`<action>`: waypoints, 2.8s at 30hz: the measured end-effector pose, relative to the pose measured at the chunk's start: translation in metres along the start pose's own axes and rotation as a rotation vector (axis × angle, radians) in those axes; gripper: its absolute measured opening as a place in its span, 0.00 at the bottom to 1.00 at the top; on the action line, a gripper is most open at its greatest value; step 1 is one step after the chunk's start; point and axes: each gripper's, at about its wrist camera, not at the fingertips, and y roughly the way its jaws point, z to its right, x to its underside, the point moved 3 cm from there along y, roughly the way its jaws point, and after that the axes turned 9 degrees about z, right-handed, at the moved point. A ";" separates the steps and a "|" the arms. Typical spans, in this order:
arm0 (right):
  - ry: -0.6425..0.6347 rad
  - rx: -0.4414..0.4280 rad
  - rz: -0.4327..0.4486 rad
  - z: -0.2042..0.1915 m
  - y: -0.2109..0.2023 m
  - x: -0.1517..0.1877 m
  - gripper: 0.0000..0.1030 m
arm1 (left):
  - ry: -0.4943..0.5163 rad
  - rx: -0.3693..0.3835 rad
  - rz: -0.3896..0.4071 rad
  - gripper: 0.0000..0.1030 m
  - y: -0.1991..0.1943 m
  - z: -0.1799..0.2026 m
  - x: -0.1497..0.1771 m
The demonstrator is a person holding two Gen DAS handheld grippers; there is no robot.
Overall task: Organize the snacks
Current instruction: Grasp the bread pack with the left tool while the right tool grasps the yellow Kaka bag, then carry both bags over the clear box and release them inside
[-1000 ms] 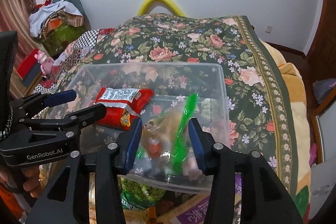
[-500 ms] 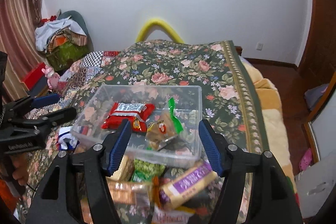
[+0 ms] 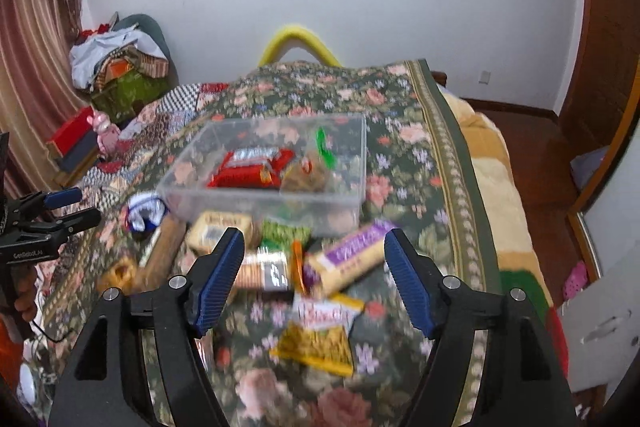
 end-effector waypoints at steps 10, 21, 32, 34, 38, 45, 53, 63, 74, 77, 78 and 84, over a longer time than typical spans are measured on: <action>0.083 0.015 -0.130 0.011 0.012 0.054 0.68 | -0.086 -0.041 -0.122 0.81 0.017 -0.027 0.076; 0.120 0.023 -0.204 0.014 0.037 0.071 0.68 | -0.078 -0.033 -0.151 0.69 0.045 -0.021 0.092; 0.144 -0.011 -0.235 0.010 0.057 0.083 0.56 | -0.098 -0.020 -0.142 0.43 0.059 -0.022 0.093; 0.156 -0.016 -0.229 0.012 0.057 0.082 0.54 | -0.097 -0.028 -0.140 0.43 0.058 -0.023 0.092; 0.136 -0.006 -0.219 0.012 0.051 0.083 0.50 | -0.114 -0.035 -0.126 0.43 0.053 -0.026 0.086; 0.135 -0.005 -0.205 0.011 0.032 0.083 0.49 | -0.102 -0.037 -0.050 0.43 0.029 -0.024 0.061; 0.106 0.003 -0.127 0.006 0.008 0.056 0.49 | -0.092 -0.007 0.046 0.43 0.006 -0.012 0.025; 0.084 -0.041 -0.006 -0.009 0.009 0.010 0.49 | -0.067 0.043 0.131 0.43 0.002 0.014 -0.022; 0.077 -0.111 0.045 -0.033 0.041 -0.024 0.49 | -0.074 0.089 0.151 0.43 0.033 0.031 -0.060; 0.094 -0.123 0.046 -0.035 0.056 -0.031 0.49 | -0.074 0.093 0.150 0.43 0.046 0.034 -0.069; 0.096 -0.122 0.048 -0.035 0.061 -0.034 0.49 | -0.072 0.095 0.148 0.43 0.050 0.035 -0.071; 0.087 -0.125 0.030 -0.040 0.093 -0.049 0.49 | -0.068 0.105 0.127 0.43 0.081 0.037 -0.086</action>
